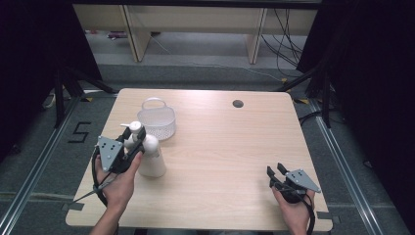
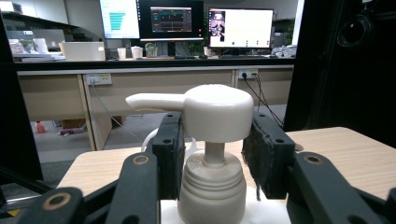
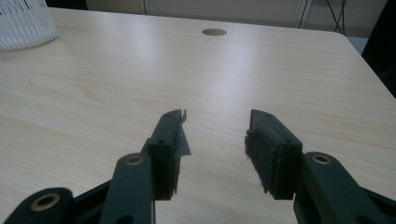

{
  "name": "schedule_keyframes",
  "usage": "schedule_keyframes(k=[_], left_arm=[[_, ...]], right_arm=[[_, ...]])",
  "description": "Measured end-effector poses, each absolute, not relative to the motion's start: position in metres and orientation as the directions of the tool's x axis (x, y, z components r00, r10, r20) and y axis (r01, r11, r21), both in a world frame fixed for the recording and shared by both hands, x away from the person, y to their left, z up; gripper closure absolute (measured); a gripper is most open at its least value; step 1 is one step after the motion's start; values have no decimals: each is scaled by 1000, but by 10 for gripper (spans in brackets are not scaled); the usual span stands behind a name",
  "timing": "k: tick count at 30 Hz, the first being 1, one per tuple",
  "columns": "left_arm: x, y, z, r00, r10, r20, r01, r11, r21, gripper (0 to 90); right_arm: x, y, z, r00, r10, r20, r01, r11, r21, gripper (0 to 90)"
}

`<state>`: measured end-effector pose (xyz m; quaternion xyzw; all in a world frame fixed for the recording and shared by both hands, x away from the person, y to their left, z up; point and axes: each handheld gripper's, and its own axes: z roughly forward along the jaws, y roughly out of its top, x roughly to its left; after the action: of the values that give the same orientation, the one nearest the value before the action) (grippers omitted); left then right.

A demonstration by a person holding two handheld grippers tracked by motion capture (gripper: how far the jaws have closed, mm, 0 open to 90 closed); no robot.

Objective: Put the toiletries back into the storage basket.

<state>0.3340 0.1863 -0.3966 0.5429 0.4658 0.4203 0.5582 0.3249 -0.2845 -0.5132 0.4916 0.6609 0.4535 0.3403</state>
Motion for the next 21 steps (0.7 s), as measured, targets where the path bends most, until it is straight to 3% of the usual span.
schedule_keyframes(k=[10, 13, 19, 21], left_arm=[[335, 191, -394, 217, 973, -81, 36, 74, 997, 593], [334, 191, -391, 221, 973, -72, 23, 68, 997, 594], [335, 191, -383, 227, 972, -65, -1, 67, 998, 594], [335, 191, -381, 229, 971, -65, -7, 68, 998, 594]], right_arm=[[324, -285, -512, -285, 958, -2, 362, 109, 926, 553], [323, -282, -513, -276, 960, 45, 372, 63, 926, 553], [325, -285, -513, -284, 959, 1, 345, 101, 933, 552], [323, -282, -513, -271, 961, 46, 376, 62, 925, 552]])
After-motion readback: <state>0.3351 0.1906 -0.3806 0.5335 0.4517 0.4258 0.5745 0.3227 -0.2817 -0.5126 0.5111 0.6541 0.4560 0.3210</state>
